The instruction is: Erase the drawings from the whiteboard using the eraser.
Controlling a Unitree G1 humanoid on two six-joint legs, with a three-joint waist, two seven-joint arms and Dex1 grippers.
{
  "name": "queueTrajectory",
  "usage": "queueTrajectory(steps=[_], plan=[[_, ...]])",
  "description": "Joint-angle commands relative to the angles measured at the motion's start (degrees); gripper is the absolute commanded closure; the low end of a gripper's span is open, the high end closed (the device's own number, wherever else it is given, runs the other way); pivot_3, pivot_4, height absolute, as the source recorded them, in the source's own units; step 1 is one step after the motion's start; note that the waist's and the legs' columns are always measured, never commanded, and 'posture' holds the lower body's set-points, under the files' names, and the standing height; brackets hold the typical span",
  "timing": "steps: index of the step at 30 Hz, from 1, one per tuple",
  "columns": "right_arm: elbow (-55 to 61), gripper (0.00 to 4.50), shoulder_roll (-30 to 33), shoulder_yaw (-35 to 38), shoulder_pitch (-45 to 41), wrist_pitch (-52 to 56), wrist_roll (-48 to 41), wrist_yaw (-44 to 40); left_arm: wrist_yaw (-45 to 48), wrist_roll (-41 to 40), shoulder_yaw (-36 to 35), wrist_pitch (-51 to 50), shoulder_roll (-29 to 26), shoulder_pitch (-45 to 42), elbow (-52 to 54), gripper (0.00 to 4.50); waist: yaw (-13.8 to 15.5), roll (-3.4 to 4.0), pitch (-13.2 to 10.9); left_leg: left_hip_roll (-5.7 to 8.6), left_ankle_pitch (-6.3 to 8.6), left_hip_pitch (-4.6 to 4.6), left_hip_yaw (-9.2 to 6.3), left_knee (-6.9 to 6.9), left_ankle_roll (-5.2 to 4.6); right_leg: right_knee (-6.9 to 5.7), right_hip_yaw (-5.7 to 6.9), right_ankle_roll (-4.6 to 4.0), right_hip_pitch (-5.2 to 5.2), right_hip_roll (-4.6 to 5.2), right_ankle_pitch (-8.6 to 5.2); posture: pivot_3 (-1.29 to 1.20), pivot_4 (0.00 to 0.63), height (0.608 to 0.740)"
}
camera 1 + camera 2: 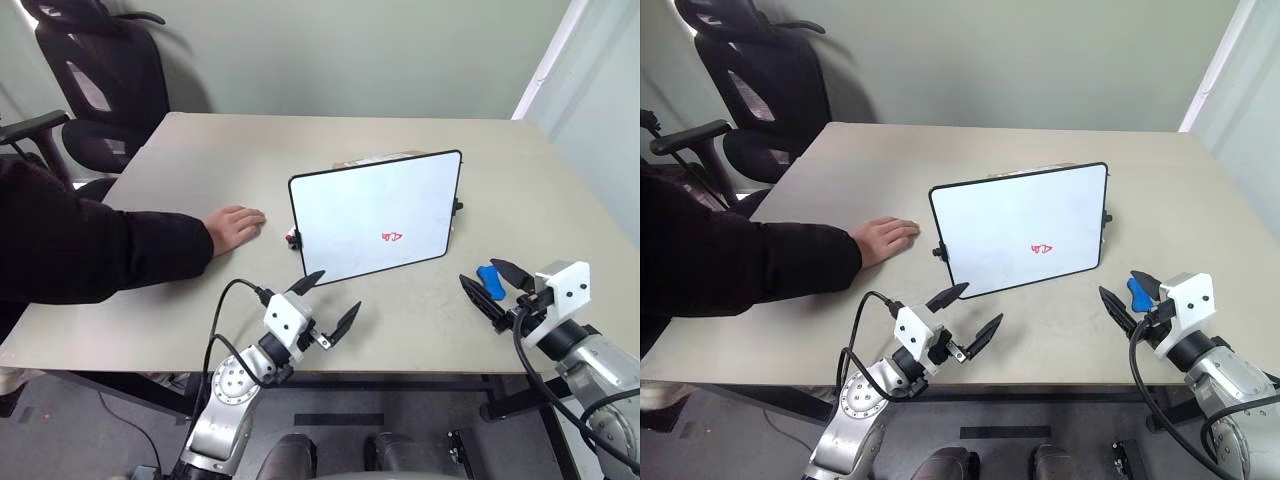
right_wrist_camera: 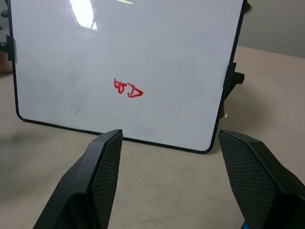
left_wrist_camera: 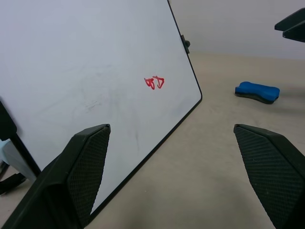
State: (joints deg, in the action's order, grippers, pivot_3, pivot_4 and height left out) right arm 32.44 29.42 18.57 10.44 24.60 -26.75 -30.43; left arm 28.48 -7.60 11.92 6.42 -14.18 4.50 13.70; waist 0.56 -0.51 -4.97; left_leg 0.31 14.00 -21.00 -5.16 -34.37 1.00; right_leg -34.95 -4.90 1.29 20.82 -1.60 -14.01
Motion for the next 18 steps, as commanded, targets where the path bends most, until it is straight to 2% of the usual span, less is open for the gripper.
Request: queueTrajectory(steps=[1, 12, 18], plan=[[1.45, 1.11, 0.34, 0.25, -0.31, -1.22, -0.16, -0.1, -0.02, 0.46, 0.28, 0.98, -0.22, 0.19, 3.44, 0.0, 0.0, 0.0, 0.0, 0.0, 0.0, 0.0, 0.0, 0.0, 0.0, 0.0, 0.0, 0.0, 0.0, 0.0, 0.0, 0.0, 0.15, 0.739], [1.77, 1.11, 0.64, 2.3, -0.01, -0.21, -1.65, 0.47, -0.64, 0.25, 0.5, -0.16, 0.32, 0.44, 3.12, 0.0, 0.0, 0.0, 0.0, 0.0, 0.04, 0.0, 0.0, 0.0, 0.07, 0.0, 0.0, 0.0, 0.0, 0.0, 0.0, 0.0, 0.15, 0.739], [-0.8, 1.11, 3.57, 4.39, -6.49, 11.03, -4.11, 5.7, -1.02, 0.22, 0.12, -0.2, 0.68, 0.61, 1.59, 0.0, -0.07, 0.0, 0.01, 0.0, 0.1, 0.01, 0.0, -0.01, 0.18, -0.01, 0.0, -0.01, 0.0, 0.0, 0.0, 0.0, 0.15, 0.739]])
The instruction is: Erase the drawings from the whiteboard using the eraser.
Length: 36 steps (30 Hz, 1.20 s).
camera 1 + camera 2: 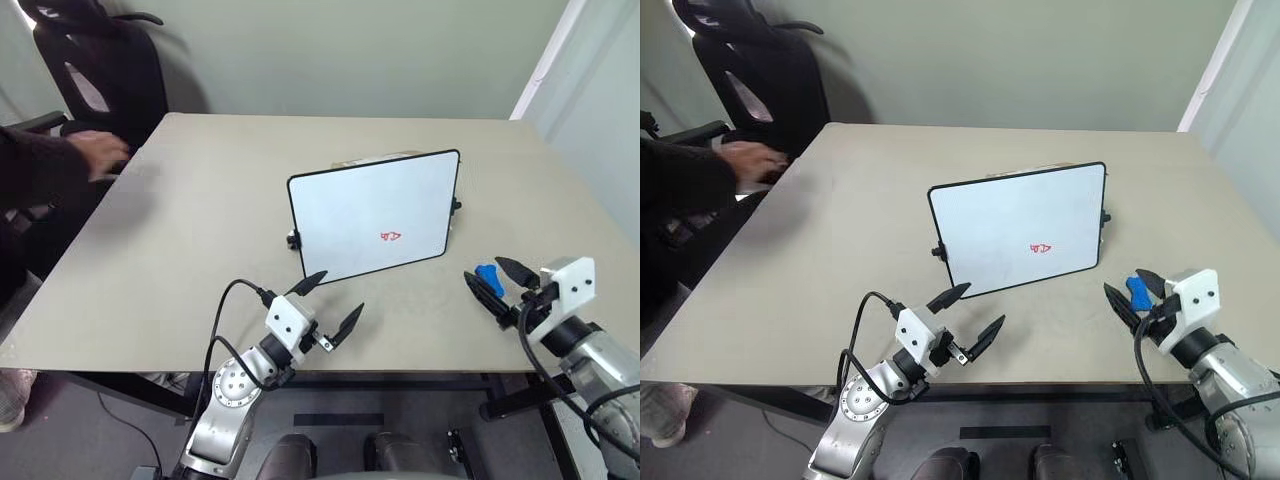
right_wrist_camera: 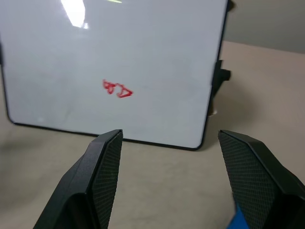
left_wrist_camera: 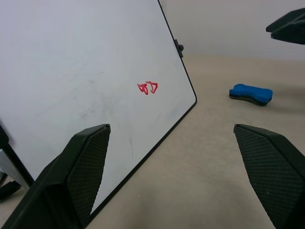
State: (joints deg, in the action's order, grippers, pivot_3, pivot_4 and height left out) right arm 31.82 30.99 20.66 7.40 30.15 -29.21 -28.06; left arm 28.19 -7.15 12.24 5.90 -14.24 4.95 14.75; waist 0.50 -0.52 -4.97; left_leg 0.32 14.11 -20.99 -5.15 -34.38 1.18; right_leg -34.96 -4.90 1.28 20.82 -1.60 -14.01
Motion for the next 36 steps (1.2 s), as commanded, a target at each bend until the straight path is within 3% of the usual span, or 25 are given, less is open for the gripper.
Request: queueTrajectory(steps=[1, 8, 13, 22, 30, 33, 36], plan=[[-0.48, 1.11, 2.97, 2.49, -4.51, 7.97, -1.63, 4.26, -0.86, -0.08, -0.07, 0.43, 0.91, 0.3, 0.4, 0.0, 0.01, 0.02, 0.0, 0.0, -0.01, 0.01, 0.01, -0.02, -0.01, -0.01, 0.0, 0.0, 0.0, 0.0, 0.0, 0.0, 0.15, 0.739], [-10.31, 1.11, 11.21, -1.7, -18.4, 33.32, -1.77, 8.39, -1.25, 0.35, 0.33, 0.93, 1.56, 0.72, 0.06, 0.0, -0.01, 0.0, 0.0, 0.0, -0.07, 0.0, 0.01, -0.08, -0.07, -0.06, 0.0, 0.02, -0.01, 0.0, 0.01, 0.0, 0.15, 0.739], [-18.56, 1.11, 13.04, -5.52, -25.75, 40.03, -1.21, 6.28, -1.23, 0.44, 1.04, 0.62, 1.67, 1.57, 1.09, 0.0, 0.09, 0.11, 0.07, 0.0, -0.38, -0.02, 0.01, -0.06, -0.57, -0.07, 0.0, 0.11, 0.06, 0.0, 0.06, 0.0, 0.15, 0.739], [-32.93, 1.11, 13.68, -12.17, -33.54, 39.36, 3.15, 4.19, -1.9, 0.53, 1.93, 0.31, 1.57, 4.08, 3.91, 0.0, 0.41, 0.26, 0.16, -0.01, -0.34, -0.01, -0.01, 0.03, -0.65, -0.03, 0.0, 0.33, 0.16, 0.0, 0.19, 0.0, 0.15, 0.739], [-37.11, 1.11, 13.62, -14.58, -35.43, 38.14, 5.58, 2.84, -2.81, 0.38, 1.91, -0.15, 1.2, 5.69, 6.09, 0.0, 0.35, 0.28, 0.16, -0.01, -0.26, -0.05, -0.01, 0.03, -0.52, -0.07, 0.0, 0.13, 0.1, 0.0, 0.1, 0.0, 0.15, 0.739], [-38.03, 1.69, 13.43, -15.02, -35.99, 37.56, 6.21, 2.66, -2.97, 0.33, 1.86, -0.33, 1.08, 6.04, 6.68, 0.0, 0.35, 0.29, 0.16, -0.01, -0.24, -0.04, 0.0, 0.03, -0.49, -0.07, 0.0, 0.13, 0.12, 0.0, 0.1, 0.0, 0.15, 0.739], [-38.1, 2.72, 13.23, -15.0, -36.14, 37.65, 6.48, 2.46, -3.07, 0.33, 1.91, -0.54, 1.01, 6.35, 7.18, 0.0, 0.35, 0.29, 0.16, -0.01, -0.23, -0.05, 0.0, 0.03, -0.48, -0.06, 0.0, 0.12, 0.12, 0.0, 0.11, 0.0, 0.15, 0.739]])
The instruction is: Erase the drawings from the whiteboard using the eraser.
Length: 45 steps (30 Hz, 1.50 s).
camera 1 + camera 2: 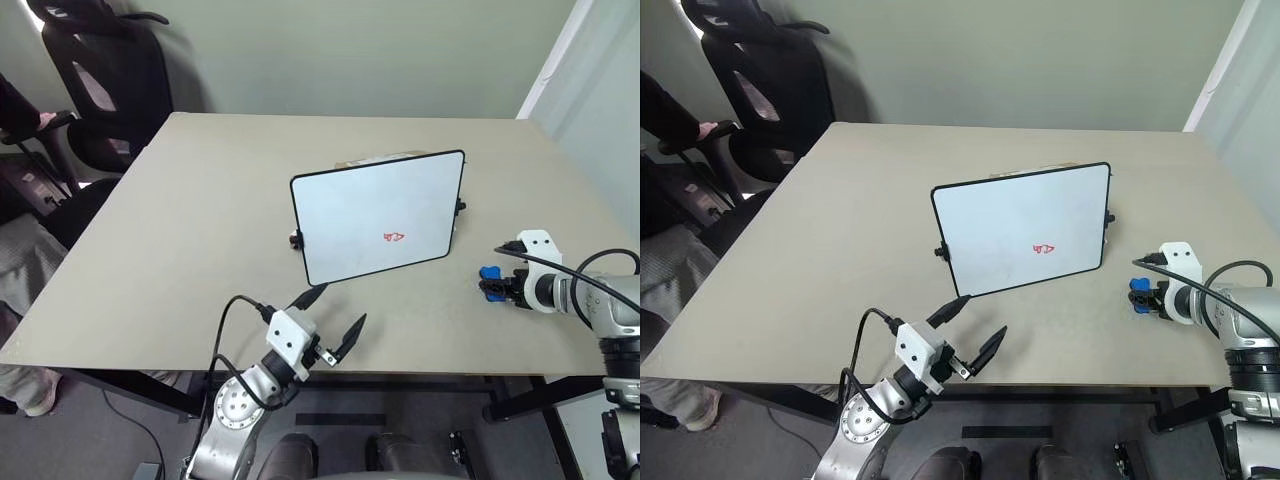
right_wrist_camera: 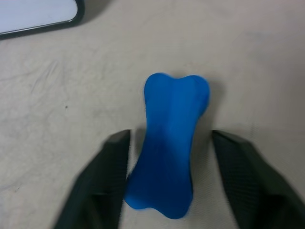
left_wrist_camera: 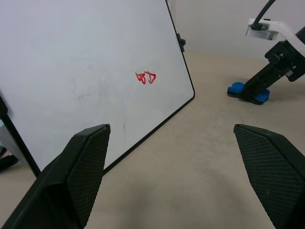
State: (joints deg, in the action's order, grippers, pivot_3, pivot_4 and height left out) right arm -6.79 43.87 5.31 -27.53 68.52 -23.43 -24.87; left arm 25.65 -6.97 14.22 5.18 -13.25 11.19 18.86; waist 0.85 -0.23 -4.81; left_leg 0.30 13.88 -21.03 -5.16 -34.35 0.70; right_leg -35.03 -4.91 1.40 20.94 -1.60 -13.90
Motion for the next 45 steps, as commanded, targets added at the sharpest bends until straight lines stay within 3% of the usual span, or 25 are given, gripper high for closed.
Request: queueTrajectory(steps=[1, 3, 6, 11, 15, 21, 26, 32, 39, 45], plan=[[0.71, 3.08, 0.34, 0.4, -1.09, -0.6, 0.73, -0.87, -0.55, 0.16, -0.04, 0.13, 0.01, 0.23, 3.21, 0.0, 0.0, 0.0, 0.0, 0.0, 0.0, 0.01, 0.0, 0.0, 0.0, 0.0, 0.0, 0.0, 0.0, 0.0, 0.0, 0.0, 0.15, 0.739], [1.19, 3.77, 0.32, 0.6, -0.69, -0.39, 0.74, -1.01, -0.58, 0.16, -0.03, 0.05, 0.0, 0.45, 3.47, 0.0, 0.0, 0.0, 0.0, 0.0, -0.01, 0.0, 0.0, 0.0, -0.01, 0.0, 0.0, -0.01, 0.0, 0.0, 0.0, 0.0, 0.15, 0.739], [2.08, 4.3, 0.57, 1.13, 0.1, -0.36, 0.64, -1.24, -0.71, 0.12, -0.06, -0.08, -0.04, 0.68, 3.81, 0.0, 0.0, -0.01, 0.0, 0.0, 0.0, 0.0, 0.0, 0.0, 0.0, 0.02, 0.0, -0.02, -0.04, 0.0, -0.01, 0.0, 0.15, 0.739], [6.18, 4.33, 2.09, 2.37, 1.6, 0.06, -0.01, -1.86, -0.91, 0.03, 0.04, -0.27, -0.19, 0.81, 4.04, 0.0, 0.03, -0.01, 0.0, -0.01, 0.03, 0.0, 0.0, 0.0, 0.05, 0.01, 0.0, -0.03, -0.04, 0.0, -0.01, 0.0, 0.15, 0.739], [18.72, 4.33, 2.56, 4.88, 3.7, -0.42, -3.53, -4.05, -0.98, 0.07, 0.11, -0.26, -0.22, 0.9, 4.05, 0.0, 0.02, 0.1, -0.06, 0.0, 0.15, -0.06, 0.02, 0.0, 0.25, 0.03, 0.0, -0.04, 0.0, 0.0, -0.02, 0.0, 0.15, 0.739], [32.22, 4.33, -3.99, 2.19, 0.93, 1.39, -8.62, -3.31, -0.82, -0.17, -0.08, -0.41, -0.28, 0.21, 3.31, 0.0, -0.67, -0.05, -0.05, -0.05, 0.13, 0.05, 0.02, 0.01, 0.22, 0.03, 0.0, -0.12, -0.04, -0.12, -0.1, 0.0, 0.15, 0.739], [27.48, 4.33, -11.35, -4.31, -5.97, 0.08, -5.78, -0.53, -0.41, -0.38, -0.26, -0.54, -0.45, -0.83, 2.41, 0.0, -0.85, 0.05, -0.01, -0.05, -0.14, 0.1, -0.05, -0.02, -0.12, 0.04, -0.01, -0.12, 0.16, -0.12, -0.09, 0.0, 0.15, 0.739], [13.39, 4.33, -17.25, -10.42, -12.62, -5.77, -0.03, 0.64, -0.47, -0.3, -0.15, -0.47, -0.49, -1.23, 2.2, 0.0, -0.2, 0.05, 0.04, -0.04, -0.15, -0.01, -0.15, -0.01, -0.14, 0.06, -0.01, -0.29, 0.52, -0.1, 0.28, 0.0, 0.15, 0.739], [2.99, 4.33, -18.43, -13.23, -14.6, -7.7, 4.33, 1.15, -1.15, -0.22, -0.17, -0.44, -0.35, -0.49, 3.29, 0.0, -0.37, 0.01, 0.16, -0.04, 0.23, 0.01, -0.14, 0.03, 0.5, 0.03, 0.01, -0.67, 0.42, -0.1, 0.54, 0.0, 0.15, 0.739], [0.87, 4.33, -18.64, -14.21, -15.12, -6.78, 6.43, 0.67, -1.34, -0.45, -0.48, -0.37, -0.33, 0.0, 3.82, 0.0, -0.75, 0.06, -0.16, -0.05, 0.34, -0.08, -0.14, 0.06, 0.68, 0.01, 0.01, -0.71, 0.72, -0.1, 0.58, 0.0, 0.15, 0.739]])
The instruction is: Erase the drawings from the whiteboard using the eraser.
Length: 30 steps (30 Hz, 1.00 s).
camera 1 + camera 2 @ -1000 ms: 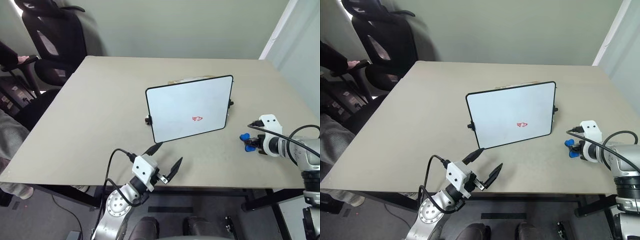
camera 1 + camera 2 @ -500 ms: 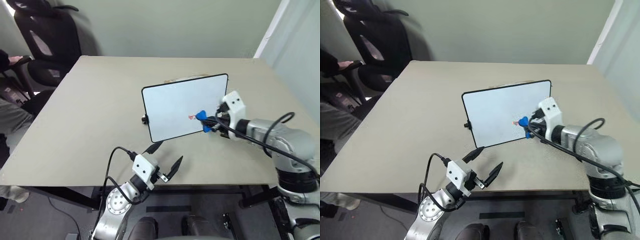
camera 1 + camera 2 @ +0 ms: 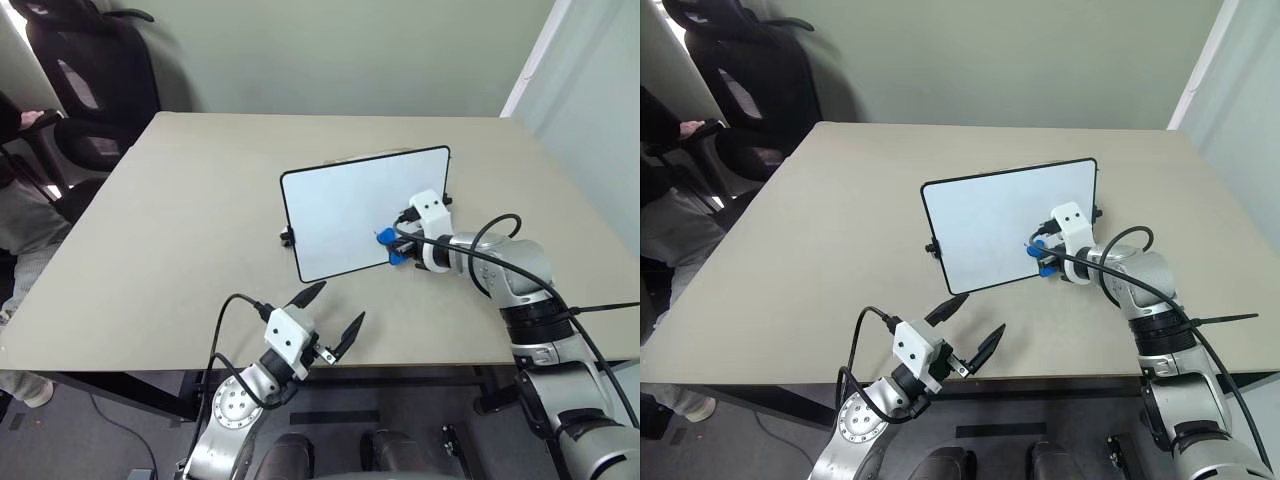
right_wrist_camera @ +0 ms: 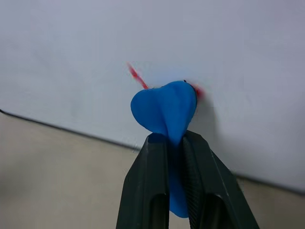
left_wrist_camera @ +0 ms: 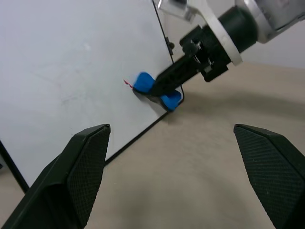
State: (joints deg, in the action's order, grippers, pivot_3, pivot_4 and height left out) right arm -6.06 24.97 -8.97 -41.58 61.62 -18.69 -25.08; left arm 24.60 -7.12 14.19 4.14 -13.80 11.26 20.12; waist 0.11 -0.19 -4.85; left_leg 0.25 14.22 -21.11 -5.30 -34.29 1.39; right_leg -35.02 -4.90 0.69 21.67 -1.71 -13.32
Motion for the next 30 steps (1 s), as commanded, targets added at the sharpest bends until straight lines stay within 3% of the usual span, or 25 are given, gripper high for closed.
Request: queueTrajectory(steps=[1, 11, 17, 30], plan=[[0.14, 4.33, 0.16, 0.16, -1.33, 0.05, 1.9, 0.64, -0.27, -0.35, -0.54, 0.7, 0.2, -0.02, 2.61, 0.0, -0.01, 0.08, -0.23, 0.0, 0.0, 0.0, 0.0, 0.0, 0.0, -0.02, 0.0, -0.02, 0.03, 0.0, 0.01, 0.0, 0.15, 0.739], [2.53, 4.33, -1.56, 3.23, -6.63, -0.23, 1.64, 0.43, 0.24, -0.91, -1.2, 0.73, -0.42, 0.06, 2.84, 0.0, -0.57, 0.21, -0.37, 0.0, -0.53, -0.49, 0.04, 0.03, -0.01, 0.04, 0.0, -0.12, 0.5, 0.0, 0.69, 0.0, 0.15, 0.739], [2.47, 4.33, -2.56, 4.27, -8.3, 0.03, 1.94, 0.61, 0.22, -1.03, -1.41, 0.44, -0.57, 0.03, 3.09, 0.0, -0.69, 0.21, -0.37, -0.02, -0.62, -0.29, 0.03, 0.06, -0.15, 0.05, 0.0, -0.13, 0.67, -0.01, 0.69, 0.0, 0.15, 0.739], [2.96, 4.33, -5.58, -3.6, -4.09, 2.0, 3.4, -1.42, -0.27, -0.95, -1.56, 0.04, -0.6, 0.93, 4.63, 0.0, -0.72, 0.21, -0.32, -0.02, -0.52, -0.31, 0.04, 0.07, -0.01, 0.03, 0.0, -0.17, 0.76, -0.01, 0.72, 0.0, 0.15, 0.739]])
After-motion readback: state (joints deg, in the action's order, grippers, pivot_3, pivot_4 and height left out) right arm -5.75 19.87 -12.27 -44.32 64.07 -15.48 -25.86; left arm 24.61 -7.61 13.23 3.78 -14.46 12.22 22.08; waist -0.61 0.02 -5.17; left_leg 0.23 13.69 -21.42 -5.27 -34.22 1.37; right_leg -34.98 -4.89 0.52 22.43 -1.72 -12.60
